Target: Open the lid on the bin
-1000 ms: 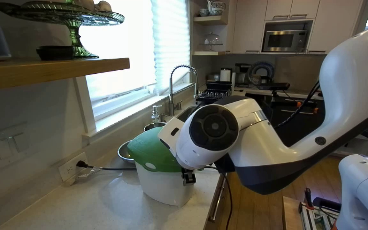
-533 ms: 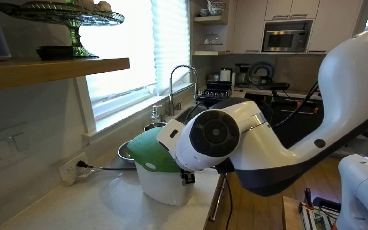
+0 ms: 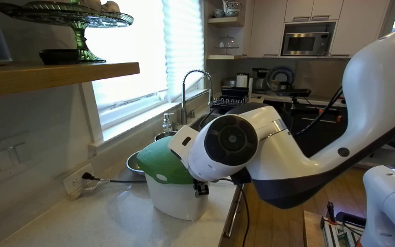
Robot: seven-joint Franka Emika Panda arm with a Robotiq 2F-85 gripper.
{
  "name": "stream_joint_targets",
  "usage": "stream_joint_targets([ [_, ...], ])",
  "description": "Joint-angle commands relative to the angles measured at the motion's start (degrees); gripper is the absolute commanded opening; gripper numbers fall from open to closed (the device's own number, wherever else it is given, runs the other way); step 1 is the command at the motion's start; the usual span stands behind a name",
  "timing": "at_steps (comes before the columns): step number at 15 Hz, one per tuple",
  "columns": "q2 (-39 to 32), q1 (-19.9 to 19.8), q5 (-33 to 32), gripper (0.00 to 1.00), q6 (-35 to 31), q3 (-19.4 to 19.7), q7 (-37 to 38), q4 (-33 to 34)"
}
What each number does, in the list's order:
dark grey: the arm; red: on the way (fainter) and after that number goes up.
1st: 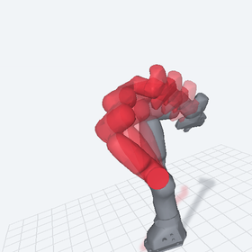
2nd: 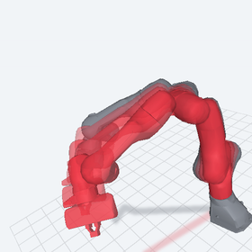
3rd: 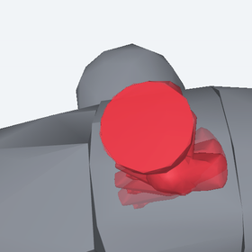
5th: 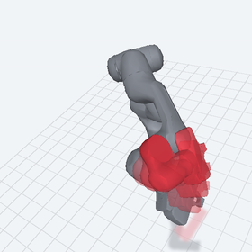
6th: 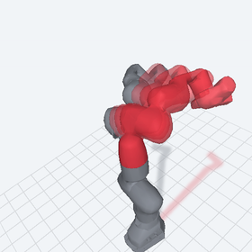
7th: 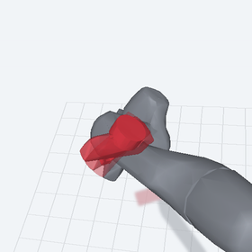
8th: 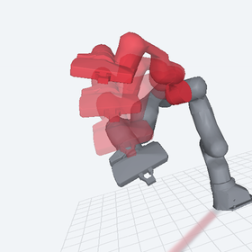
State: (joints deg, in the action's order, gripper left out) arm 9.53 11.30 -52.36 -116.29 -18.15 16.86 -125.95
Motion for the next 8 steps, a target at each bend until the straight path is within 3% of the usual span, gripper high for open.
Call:
stream_joint_targets([
  [1, 1.1, 0.7, -0.5, 1.0, 0.3, 1.1, -0.3, 0.0],
  [8, 2.3, 0.5, -0.1, 1.0, 0.1, 1.7, -0.5, 1.1],
])
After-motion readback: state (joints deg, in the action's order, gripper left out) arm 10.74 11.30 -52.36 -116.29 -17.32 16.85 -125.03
